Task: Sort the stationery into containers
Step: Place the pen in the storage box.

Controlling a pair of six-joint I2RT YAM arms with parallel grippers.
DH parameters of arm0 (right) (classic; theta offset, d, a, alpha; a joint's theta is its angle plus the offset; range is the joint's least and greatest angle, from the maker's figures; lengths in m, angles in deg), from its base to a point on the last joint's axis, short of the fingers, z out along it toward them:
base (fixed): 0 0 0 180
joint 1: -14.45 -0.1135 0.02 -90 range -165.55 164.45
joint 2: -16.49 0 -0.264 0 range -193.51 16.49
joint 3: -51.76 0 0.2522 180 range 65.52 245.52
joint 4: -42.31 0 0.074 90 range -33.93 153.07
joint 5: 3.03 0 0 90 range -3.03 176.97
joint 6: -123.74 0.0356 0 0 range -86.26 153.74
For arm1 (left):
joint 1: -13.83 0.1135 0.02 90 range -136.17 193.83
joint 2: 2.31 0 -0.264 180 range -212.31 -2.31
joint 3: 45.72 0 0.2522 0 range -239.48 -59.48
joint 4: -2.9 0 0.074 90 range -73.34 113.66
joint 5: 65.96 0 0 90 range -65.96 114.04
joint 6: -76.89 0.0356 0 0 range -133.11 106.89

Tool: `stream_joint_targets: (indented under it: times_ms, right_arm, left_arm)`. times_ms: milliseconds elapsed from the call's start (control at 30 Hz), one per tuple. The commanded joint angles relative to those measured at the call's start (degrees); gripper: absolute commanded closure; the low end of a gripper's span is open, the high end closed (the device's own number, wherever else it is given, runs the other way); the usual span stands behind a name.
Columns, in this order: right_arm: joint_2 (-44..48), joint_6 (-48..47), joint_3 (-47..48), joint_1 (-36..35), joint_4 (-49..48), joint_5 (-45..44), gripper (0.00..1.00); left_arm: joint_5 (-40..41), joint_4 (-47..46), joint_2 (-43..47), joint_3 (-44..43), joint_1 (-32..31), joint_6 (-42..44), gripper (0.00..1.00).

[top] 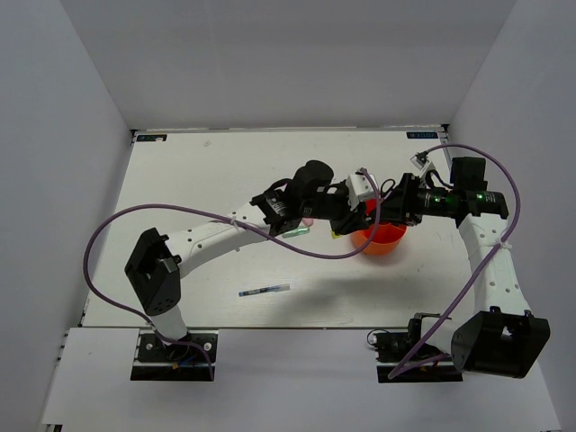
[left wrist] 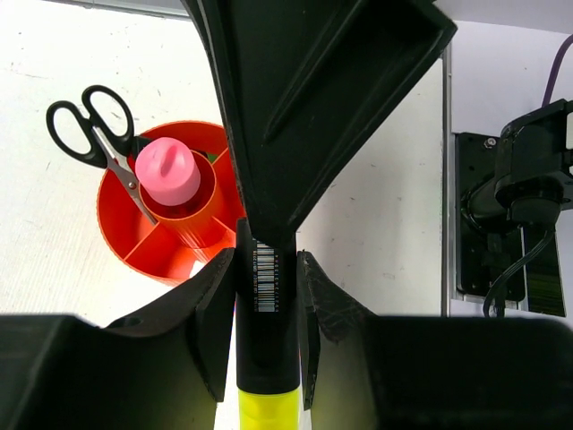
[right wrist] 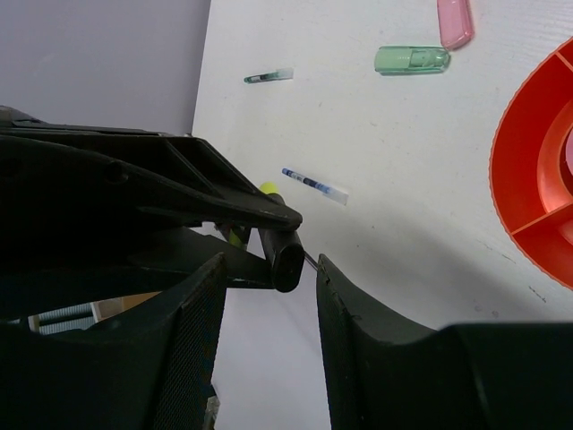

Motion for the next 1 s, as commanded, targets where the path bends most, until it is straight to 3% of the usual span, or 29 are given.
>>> stream_joint_targets:
  times_ms: [0,233,433,600,700,833,967]
  right_arm:
    - [-0.24,-0.26,0.16,-0.18,0.36,0.16,0.52]
    - [-0.94,0.44,-0.11,-0.36,0.18,1.56,0.55]
    - [-0.94,-0.08,-0.11,-0.27,0.62,2.18,0.66]
    - [-1.38,-1.22,-0.02,-0.18,1.85,2.36,0.68]
    - [-1.46,-1.49,-0.02,-0.18,2.46,2.70,0.78]
    - [-1.99,-1.93,0.33,-0.10,2.90,3.15,1.00]
    - [-2.08,-2.45,1.12,0.08,3.61,3.23,1.00]
  left_arm:
    - [-0.43,-0.33,0.28,-2.43,-0.64,0.54,1.00]
    - [0.10,-0.59,-0.95,-4.19,-1.16,0.98,1.00]
    - [0.45,-0.33,-2.00,-5.60,-1.34,0.98,1.00]
    - [1.15,0.11,-2.53,-6.48,-1.43,1.68,1.00]
    - [1.24,0.37,-2.53,-7.09,-1.60,1.86,1.00]
    - [1.50,1.07,-3.23,-7.97,-1.69,2.21,1.00]
    - [1.86,1.60,-3.50,-8.06,-1.52,2.21,1.00]
